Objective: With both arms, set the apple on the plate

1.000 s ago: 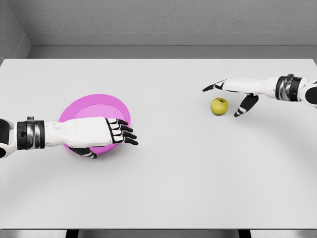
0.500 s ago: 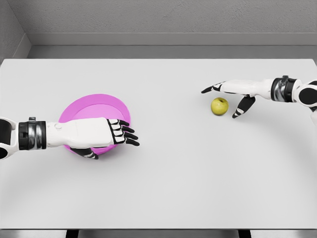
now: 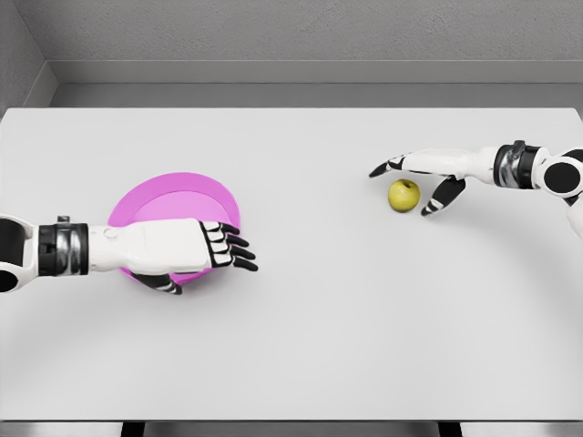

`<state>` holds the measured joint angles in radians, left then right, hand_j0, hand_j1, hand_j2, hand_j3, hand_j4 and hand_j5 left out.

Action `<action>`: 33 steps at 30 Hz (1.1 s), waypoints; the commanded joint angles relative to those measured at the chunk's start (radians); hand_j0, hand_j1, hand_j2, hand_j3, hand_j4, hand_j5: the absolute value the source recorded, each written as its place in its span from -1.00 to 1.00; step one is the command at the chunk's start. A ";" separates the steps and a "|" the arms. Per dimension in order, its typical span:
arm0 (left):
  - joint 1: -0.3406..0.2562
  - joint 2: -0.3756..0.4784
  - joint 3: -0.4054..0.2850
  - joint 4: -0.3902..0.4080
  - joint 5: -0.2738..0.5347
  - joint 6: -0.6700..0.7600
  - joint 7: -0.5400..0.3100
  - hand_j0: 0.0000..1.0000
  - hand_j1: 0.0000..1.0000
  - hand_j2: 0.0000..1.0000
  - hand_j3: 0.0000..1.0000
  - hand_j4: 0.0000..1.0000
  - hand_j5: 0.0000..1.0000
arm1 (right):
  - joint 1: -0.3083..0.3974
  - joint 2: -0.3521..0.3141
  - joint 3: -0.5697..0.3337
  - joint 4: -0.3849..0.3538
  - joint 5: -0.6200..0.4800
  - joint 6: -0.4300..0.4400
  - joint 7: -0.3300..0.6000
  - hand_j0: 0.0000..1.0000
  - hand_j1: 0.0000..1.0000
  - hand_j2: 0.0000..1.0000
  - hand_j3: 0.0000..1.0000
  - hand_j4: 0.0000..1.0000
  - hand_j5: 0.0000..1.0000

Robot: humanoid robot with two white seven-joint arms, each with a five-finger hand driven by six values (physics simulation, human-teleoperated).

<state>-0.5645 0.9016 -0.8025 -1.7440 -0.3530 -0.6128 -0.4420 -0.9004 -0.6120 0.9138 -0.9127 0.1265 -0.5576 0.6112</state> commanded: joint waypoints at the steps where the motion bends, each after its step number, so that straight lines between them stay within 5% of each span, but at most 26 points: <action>1: 0.000 -0.003 0.000 0.000 0.006 0.002 -0.006 1.00 1.00 1.00 1.00 1.00 1.00 | 0.000 0.000 -0.001 0.000 -0.005 0.002 0.000 0.53 0.53 0.53 0.53 0.53 0.53; 15: 0.000 -0.003 0.000 0.000 0.006 0.002 -0.006 1.00 1.00 1.00 1.00 1.00 1.00 | 0.000 0.017 0.011 -0.002 -0.007 -0.033 0.000 -0.14 -0.14 -0.14 -0.14 -0.14 -0.14; 21: 0.000 -0.003 0.000 0.000 0.006 0.002 -0.007 1.00 1.00 1.00 1.00 1.00 1.00 | 0.005 0.005 0.005 -0.012 -0.047 -0.053 0.000 -0.16 -0.16 -0.16 -0.16 -0.16 -0.16; 27: 0.000 -0.003 0.000 0.000 0.008 0.002 -0.006 1.00 1.00 1.00 1.00 1.00 1.00 | 0.014 -0.006 0.134 -0.363 -0.048 -0.053 0.000 -0.15 -0.15 -0.15 -0.15 -0.15 -0.15; 33: 0.000 -0.003 0.000 0.000 0.006 0.002 -0.006 1.00 1.00 1.00 1.00 1.00 1.00 | 0.025 -0.011 0.137 -0.482 -0.051 -0.053 0.000 -0.14 -0.14 -0.14 -0.14 -0.14 -0.14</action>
<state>-0.5645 0.8982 -0.8028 -1.7440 -0.3520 -0.6128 -0.4493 -0.8713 -0.6219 1.0450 -1.3542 0.0824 -0.6137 0.6120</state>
